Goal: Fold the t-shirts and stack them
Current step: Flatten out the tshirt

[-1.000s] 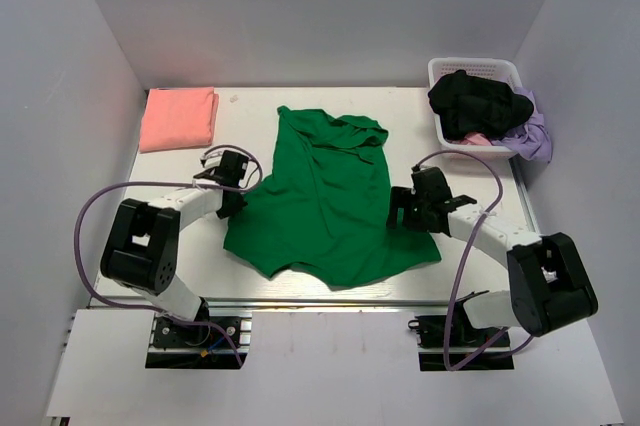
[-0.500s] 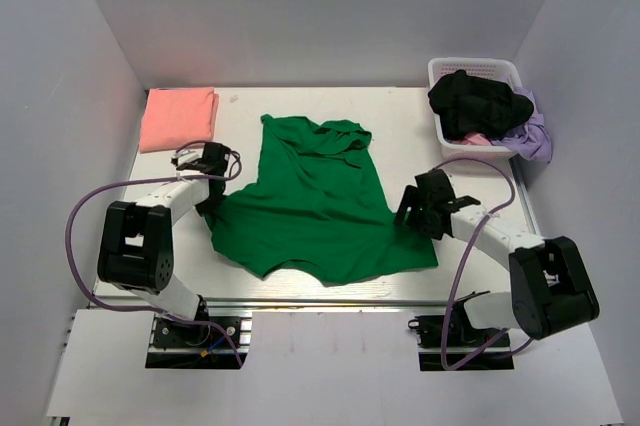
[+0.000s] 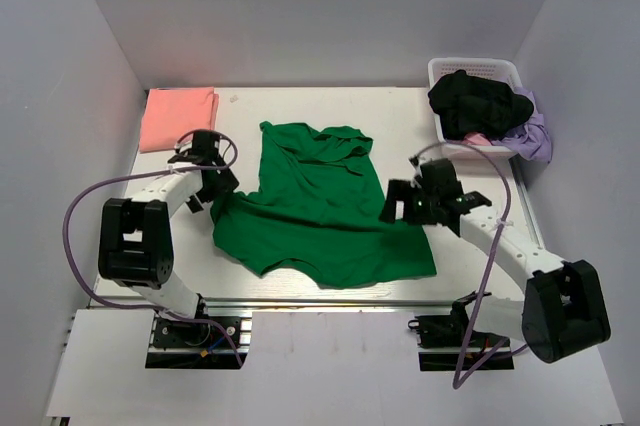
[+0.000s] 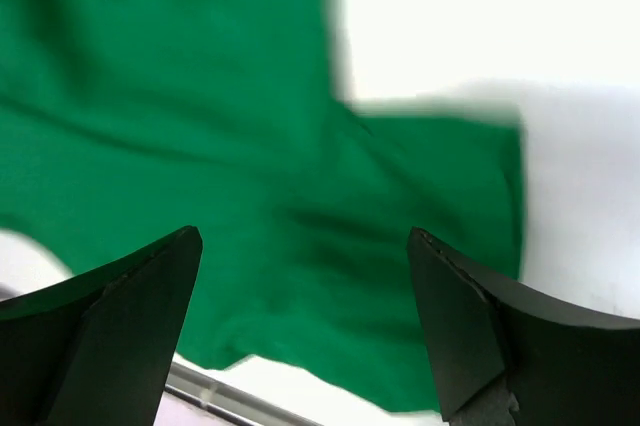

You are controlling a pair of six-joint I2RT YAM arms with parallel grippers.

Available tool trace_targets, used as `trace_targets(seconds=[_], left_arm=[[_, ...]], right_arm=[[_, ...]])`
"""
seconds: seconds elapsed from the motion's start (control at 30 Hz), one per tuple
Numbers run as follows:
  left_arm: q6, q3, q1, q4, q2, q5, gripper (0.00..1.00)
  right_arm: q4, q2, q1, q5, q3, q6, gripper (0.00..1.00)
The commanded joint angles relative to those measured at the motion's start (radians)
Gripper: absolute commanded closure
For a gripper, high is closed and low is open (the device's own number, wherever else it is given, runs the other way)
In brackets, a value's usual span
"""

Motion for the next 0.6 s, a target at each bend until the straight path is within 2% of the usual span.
trace_targets(seconds=[0.0, 0.07, 0.17, 0.2, 0.33, 0.37, 0.4, 0.57], left_arm=[[0.043, 0.078, -0.007, -0.015, -0.081, 0.076, 0.0], [0.043, 0.089, -0.02, -0.029, -0.116, 0.101, 0.0], [0.065, 0.029, -0.021, 0.044, -0.21, 0.259, 0.0], [0.074, -0.029, -0.031, 0.124, -0.249, 0.362, 0.0], [0.074, -0.149, -0.059, 0.232, -0.262, 0.573, 0.0], [0.074, -0.176, -0.071, 0.242, -0.238, 0.595, 0.0], [0.074, -0.19, -0.097, 0.243, -0.237, 0.625, 0.0], [0.062, -0.248, -0.188, 0.272, -0.205, 0.65, 0.0]], right_arm=[[0.111, -0.013, 0.033, -0.099, 0.165, -0.216, 0.1], [0.131, 0.036, 0.055, -0.099, 0.199, -0.244, 0.1], [0.182, 0.162, 0.092, -0.095, 0.323, -0.304, 0.1], [0.197, 0.225, 0.116, -0.095, 0.35, -0.317, 0.1], [0.181, 0.499, 0.144, -0.131, 0.565, -0.338, 0.1], [0.176, 0.536, 0.146, -0.148, 0.67, -0.338, 0.1], [0.173, 0.638, 0.147, -0.156, 0.702, -0.326, 0.1], [0.155, 0.84, 0.161, -0.196, 0.899, -0.289, 0.1]])
